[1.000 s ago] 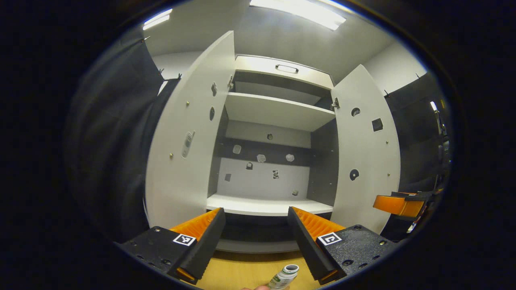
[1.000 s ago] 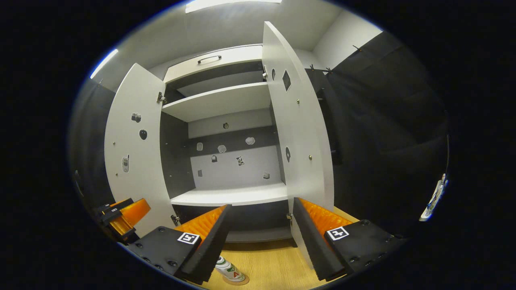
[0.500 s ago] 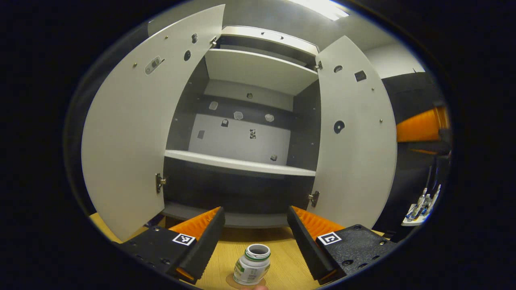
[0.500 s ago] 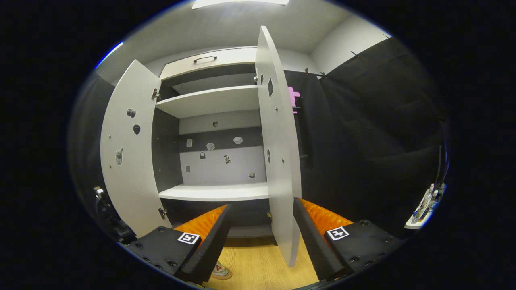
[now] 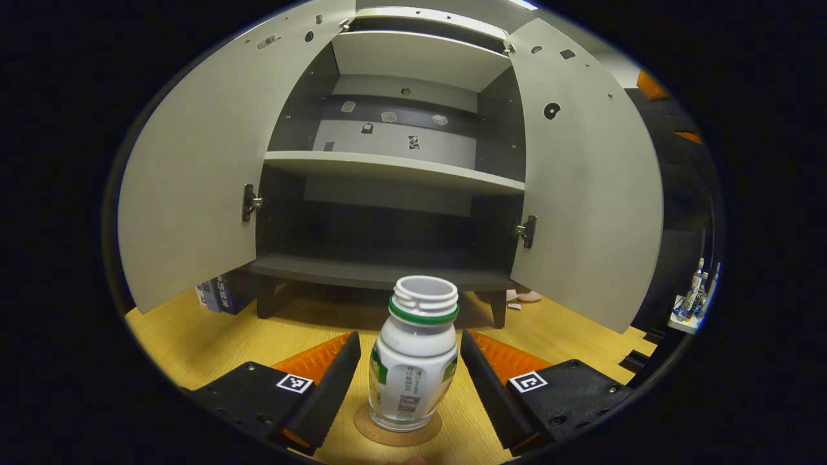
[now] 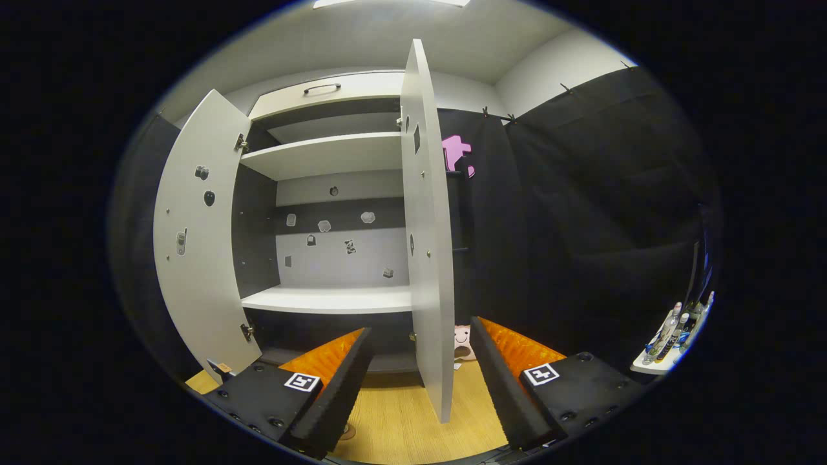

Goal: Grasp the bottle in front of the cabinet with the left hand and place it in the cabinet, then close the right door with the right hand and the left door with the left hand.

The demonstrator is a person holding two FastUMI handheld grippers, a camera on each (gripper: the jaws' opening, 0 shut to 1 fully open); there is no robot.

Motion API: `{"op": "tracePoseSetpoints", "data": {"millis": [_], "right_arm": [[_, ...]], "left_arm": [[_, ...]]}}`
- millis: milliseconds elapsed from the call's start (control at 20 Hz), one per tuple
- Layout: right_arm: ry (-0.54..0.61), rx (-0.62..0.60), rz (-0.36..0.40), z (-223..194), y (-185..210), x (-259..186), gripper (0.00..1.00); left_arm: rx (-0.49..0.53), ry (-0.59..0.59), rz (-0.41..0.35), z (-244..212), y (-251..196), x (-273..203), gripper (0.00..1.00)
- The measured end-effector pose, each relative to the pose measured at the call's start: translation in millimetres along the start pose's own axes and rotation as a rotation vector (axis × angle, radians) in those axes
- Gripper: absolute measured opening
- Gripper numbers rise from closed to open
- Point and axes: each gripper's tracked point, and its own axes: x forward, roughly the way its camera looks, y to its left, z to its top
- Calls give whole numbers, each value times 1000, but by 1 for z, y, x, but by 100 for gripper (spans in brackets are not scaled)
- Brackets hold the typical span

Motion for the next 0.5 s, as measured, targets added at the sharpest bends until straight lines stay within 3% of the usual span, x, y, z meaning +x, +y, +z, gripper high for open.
{"op": "tracePoseSetpoints", "data": {"millis": [350,400,500], "right_arm": [[21,-18,35,-1,15,7,98],[22,-14,43,-1,18,8,98],[24,-5,56,-3,23,8,98]], "left_arm": [[-45,27,-6,-19,2,-1,94],[-31,30,-8,-17,0,-3,80],[-2,26,-44,-4,-4,-11,76]]}}
